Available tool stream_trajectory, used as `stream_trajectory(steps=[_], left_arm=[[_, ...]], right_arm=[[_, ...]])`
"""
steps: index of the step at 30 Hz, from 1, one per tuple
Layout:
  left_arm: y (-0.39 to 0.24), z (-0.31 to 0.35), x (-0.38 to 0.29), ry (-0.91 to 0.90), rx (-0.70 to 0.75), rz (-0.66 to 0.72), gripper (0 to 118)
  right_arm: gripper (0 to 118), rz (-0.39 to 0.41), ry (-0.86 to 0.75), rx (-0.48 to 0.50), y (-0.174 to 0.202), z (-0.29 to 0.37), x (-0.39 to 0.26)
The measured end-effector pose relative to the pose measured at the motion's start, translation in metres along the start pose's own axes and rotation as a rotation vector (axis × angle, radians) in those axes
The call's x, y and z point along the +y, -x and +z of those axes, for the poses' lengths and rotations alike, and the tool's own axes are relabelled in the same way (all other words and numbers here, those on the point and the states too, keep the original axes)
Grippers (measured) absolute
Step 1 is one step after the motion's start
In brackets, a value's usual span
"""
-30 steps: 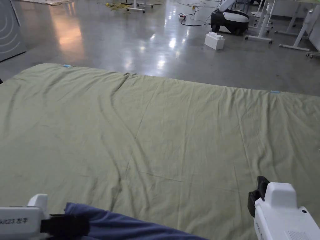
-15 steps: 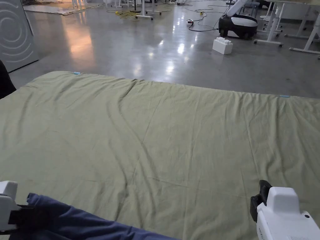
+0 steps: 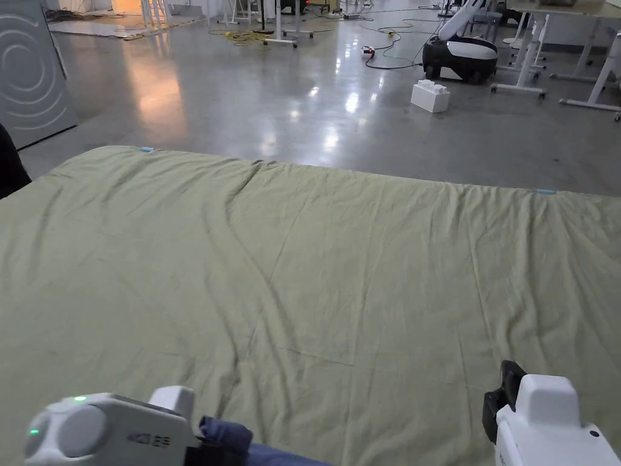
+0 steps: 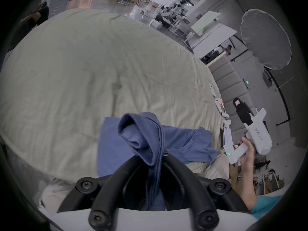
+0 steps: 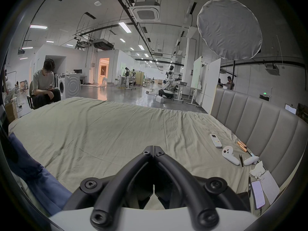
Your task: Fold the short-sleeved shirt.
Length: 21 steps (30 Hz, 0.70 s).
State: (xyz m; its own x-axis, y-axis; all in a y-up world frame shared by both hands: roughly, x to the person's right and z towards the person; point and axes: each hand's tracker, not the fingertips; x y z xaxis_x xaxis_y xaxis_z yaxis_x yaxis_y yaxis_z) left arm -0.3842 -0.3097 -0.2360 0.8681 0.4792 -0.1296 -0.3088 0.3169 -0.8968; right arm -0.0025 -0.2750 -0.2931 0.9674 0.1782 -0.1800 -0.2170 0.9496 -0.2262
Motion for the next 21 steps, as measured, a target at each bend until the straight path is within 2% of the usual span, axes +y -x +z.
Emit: stream_trajectory(steps=[8,13,21], left_arm=[[-0.023,-0.089,-0.008,0.118,0.129,-0.014,9],[-0.023,-0.096,-0.009,0.088,0.165,0.042,9],[-0.029,-0.092,-0.013,0.059,0.193,0.031,9]], right_arm=[[1,-0.012,0.019,-0.024,-0.020,0.007,-0.009],[1,-0.012,0.030,-0.034,-0.026,0.007,-0.013],[1,-0.040,0.043,-0.029,-0.025,0.011,-0.015]])
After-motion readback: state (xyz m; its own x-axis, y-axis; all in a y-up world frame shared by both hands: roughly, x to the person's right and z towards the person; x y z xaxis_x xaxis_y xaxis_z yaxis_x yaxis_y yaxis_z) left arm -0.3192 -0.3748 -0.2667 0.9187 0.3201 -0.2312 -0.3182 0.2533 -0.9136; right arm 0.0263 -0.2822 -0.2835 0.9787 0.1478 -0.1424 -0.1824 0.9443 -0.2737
